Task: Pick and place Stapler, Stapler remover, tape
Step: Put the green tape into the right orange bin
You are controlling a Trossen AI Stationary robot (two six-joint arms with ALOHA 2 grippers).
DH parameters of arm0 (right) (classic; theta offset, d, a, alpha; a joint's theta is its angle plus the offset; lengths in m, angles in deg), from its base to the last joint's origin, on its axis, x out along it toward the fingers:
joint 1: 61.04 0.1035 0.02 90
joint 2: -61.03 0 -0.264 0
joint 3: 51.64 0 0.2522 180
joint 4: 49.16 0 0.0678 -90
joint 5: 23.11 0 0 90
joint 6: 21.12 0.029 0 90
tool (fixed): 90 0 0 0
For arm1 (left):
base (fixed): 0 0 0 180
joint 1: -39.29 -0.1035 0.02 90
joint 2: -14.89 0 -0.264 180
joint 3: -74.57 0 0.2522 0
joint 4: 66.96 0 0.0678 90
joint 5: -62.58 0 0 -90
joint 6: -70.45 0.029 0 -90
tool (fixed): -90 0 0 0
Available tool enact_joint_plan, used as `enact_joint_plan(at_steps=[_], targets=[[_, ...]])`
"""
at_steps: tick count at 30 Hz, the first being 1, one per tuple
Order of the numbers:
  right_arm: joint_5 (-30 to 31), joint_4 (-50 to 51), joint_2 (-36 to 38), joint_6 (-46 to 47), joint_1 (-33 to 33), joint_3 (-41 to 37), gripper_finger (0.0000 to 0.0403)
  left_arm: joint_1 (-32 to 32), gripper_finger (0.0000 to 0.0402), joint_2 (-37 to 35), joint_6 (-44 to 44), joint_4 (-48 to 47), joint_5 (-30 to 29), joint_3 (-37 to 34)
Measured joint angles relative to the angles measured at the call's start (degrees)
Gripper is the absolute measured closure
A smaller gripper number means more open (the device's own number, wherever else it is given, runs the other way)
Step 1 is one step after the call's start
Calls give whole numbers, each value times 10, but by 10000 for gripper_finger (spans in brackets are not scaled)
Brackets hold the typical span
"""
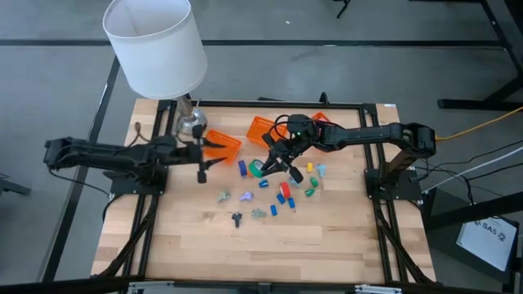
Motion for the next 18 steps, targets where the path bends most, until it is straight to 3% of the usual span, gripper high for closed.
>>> enact_joint_plan(at_steps=[7, 12, 18], targets=[[0, 31, 0, -3, 0, 0, 357, 1, 203, 150, 87, -15, 23, 113], [0, 48, 0, -16, 0, 0, 357, 1, 201, 204, 116, -65, 109, 168], [0, 67, 0, -31, 0, 0, 357, 1, 201, 251, 128, -71, 139, 197]])
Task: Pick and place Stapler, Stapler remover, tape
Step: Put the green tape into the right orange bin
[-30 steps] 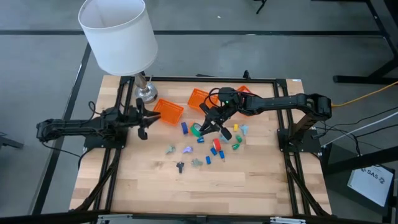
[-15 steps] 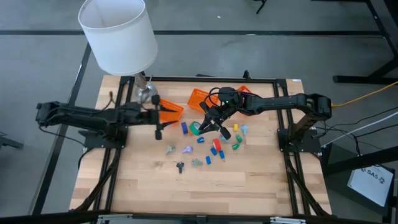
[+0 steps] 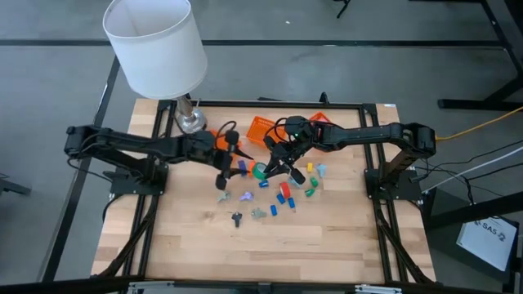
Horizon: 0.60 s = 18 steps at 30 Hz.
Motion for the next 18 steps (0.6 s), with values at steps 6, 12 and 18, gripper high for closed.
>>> enact_joint_plan(at_steps=[6, 12, 18], targets=[[0, 3, -3, -15, 0, 0, 357, 4, 201, 52, 24, 2, 30, 33], [-4, 0, -20, -15, 0, 0, 357, 19, 204, 76, 55, -4, 30, 54], [-5, -1, -30, -12, 0, 0, 357, 20, 250, 78, 52, -20, 31, 54]])
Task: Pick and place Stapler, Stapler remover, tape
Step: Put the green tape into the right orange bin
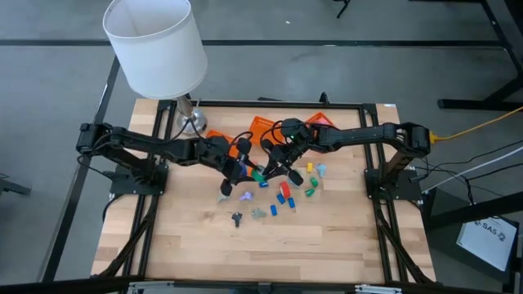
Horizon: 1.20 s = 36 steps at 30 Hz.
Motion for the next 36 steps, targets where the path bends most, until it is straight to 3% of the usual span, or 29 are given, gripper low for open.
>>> enact_joint_plan(at_steps=[3, 8, 19, 24, 28, 30, 36], targets=[[1, -3, -1, 3, 0, 0, 354, 0, 282, 0, 2, -6, 1, 0], [11, -4, -1, -1, 0, 0, 332, 0, 289, -1, -19, -13, 1, 1], [112, -7, -1, 0, -11, 0, 240, -35, 293, -38, -198, -69, -8, 1], [205, -14, -1, -1, -12, 0, 198, -57, 293, -59, -260, -89, -11, 2], [269, -30, -1, -4, -12, 0, 178, -63, 293, -63, -285, -85, -69, 2], [290, -45, -1, -2, -12, 0, 173, -66, 293, -62, -294, -89, -94, 2], [348, -64, -1, -7, -12, 0, 175, -79, 293, -62, -316, -90, -97, 2]])
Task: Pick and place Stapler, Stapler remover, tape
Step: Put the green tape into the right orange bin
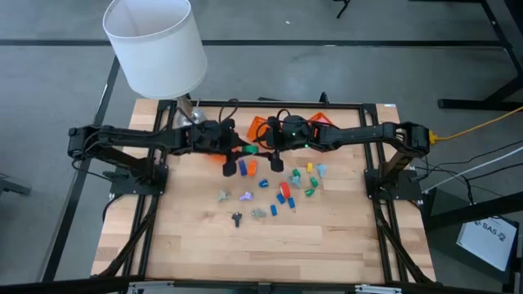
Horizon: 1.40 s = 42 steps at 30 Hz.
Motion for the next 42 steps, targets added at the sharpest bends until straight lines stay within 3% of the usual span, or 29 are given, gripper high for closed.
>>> enact_joint_plan(at_steps=[4, 12, 19, 32, 37, 42], targets=[[2, 0, 0, -11, 0, 0, 202, -8, 293, 0, -11, -6, 2, 0], [-13, 1, 0, -11, 0, 0, 298, -10, 275, 0, -11, -6, 3, 0], [-15, 27, 0, -6, 0, 1, 297, -9, 244, 0, -15, -7, -22, 0], [56, 314, 82, 86, -10, 0, 292, -11, 232, -22, -6, -28, -127, -1], [70, 394, 131, 110, -34, 0, 290, -17, 231, -25, -6, -28, -129, -1], [132, 476, 162, 142, -73, 0, 291, -17, 231, -25, -6, -30, -132, -1]])
